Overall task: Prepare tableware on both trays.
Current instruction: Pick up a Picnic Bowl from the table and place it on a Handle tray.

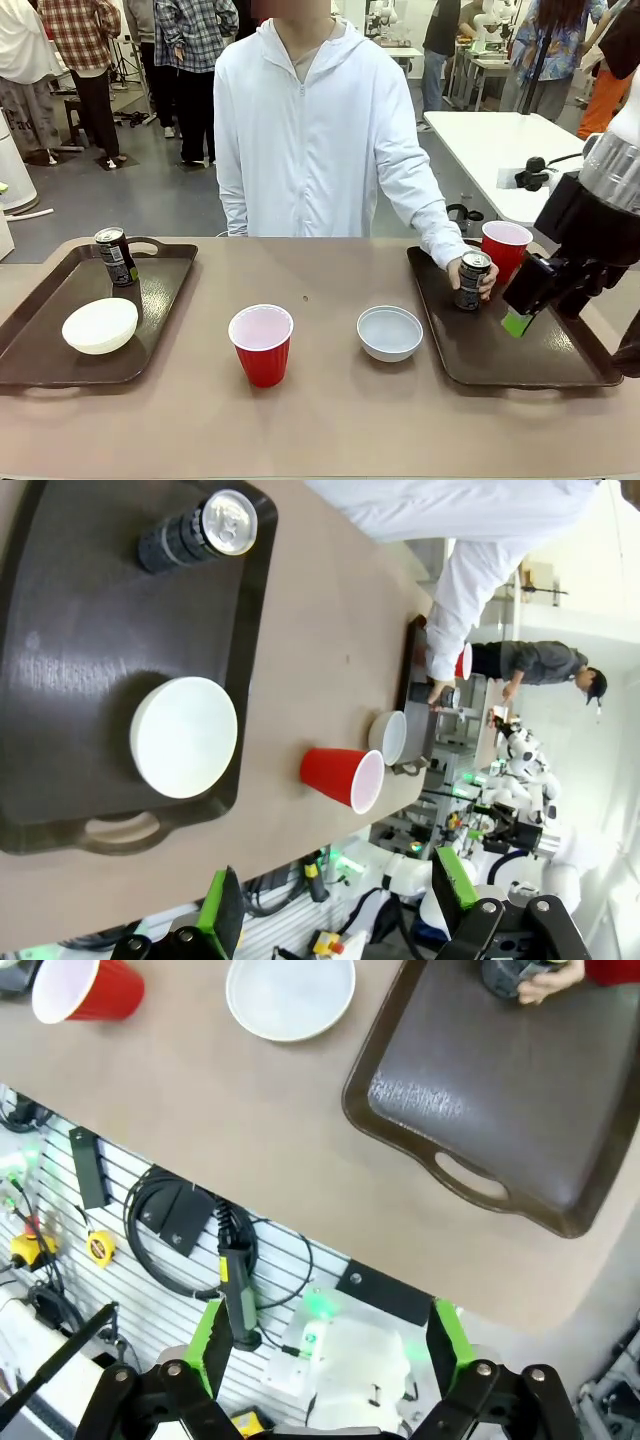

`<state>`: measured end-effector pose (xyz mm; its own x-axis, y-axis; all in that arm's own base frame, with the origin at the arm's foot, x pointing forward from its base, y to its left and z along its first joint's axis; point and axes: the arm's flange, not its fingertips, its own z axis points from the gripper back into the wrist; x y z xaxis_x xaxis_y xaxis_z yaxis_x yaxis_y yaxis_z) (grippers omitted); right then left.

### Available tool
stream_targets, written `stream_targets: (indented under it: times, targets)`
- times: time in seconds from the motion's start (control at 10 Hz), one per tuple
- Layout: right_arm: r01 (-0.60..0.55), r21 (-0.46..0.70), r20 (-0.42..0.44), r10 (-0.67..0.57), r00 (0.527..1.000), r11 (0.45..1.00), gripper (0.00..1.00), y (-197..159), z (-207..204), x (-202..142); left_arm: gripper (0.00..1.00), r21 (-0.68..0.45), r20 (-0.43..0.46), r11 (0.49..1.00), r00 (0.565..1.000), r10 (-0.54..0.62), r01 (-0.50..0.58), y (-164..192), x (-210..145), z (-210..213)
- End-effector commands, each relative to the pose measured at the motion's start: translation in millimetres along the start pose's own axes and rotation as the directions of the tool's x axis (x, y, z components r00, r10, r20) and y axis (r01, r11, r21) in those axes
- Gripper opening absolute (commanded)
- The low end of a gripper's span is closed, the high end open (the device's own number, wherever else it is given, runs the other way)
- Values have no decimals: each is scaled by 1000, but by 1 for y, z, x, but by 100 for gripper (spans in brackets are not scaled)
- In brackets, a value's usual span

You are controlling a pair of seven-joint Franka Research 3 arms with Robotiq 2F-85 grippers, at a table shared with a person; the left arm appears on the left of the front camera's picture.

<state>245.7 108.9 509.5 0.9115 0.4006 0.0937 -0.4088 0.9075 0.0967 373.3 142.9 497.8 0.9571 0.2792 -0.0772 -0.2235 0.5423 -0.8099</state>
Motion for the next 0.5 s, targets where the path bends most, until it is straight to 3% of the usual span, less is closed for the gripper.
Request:
stream_targets:
  times: [0.0,0.4]
  targets:
    - [6,31,-19,-5,1000,1000,100,-9,-24,15,100,-11,-5,1000,1000,-13,13,1,0,4]
    - [150,62,-14,-149,989,987,100,8,-46,77,100,-11,-5,1000,1000,-13,13,1,0,4]
